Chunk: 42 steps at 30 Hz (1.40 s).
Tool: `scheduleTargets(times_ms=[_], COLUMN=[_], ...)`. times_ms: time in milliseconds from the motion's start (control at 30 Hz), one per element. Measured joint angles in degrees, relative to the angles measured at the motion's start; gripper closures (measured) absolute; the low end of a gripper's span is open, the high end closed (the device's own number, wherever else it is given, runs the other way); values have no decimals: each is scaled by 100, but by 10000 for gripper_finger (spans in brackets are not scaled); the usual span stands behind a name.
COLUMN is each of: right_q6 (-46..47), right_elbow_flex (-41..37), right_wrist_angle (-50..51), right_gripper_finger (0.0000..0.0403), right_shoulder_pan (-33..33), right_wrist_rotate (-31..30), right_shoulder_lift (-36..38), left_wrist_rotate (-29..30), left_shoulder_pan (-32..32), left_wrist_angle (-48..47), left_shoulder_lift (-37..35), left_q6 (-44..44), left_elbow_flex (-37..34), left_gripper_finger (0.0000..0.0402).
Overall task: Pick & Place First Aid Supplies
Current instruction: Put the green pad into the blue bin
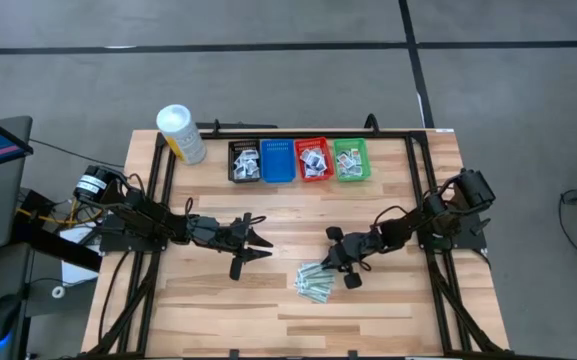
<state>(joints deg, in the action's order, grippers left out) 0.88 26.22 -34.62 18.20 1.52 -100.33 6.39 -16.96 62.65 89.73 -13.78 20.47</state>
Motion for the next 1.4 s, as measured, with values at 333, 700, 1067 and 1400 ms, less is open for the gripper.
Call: scheduleTargets(times_ms=[333,700,1067,1400], right_q6=[-301,-448,-445,-445], right_elbow_flex=[-26,-16,144,473], right_wrist_angle=[265,314,261,269], right_gripper_finger=[399,400,400,401], right_shoulder_pan=[-55,-313,-641,-798], right_wrist_rotate=[-245,-627,-1210,-1213], right_shoulder_lift=[520,1421,1720,1720], left_wrist_rotate=[312,455,866,863], left_shoulder_pan=[-1,1,327,410], left_wrist_angle=[39,44,108,-22], left_shoulder_lift=[0,0,0,0], left_q6=[0,-17,-1226,-1502], left_elbow_flex=[0,0,101,232], left_gripper_finger=[289,289,289,289])
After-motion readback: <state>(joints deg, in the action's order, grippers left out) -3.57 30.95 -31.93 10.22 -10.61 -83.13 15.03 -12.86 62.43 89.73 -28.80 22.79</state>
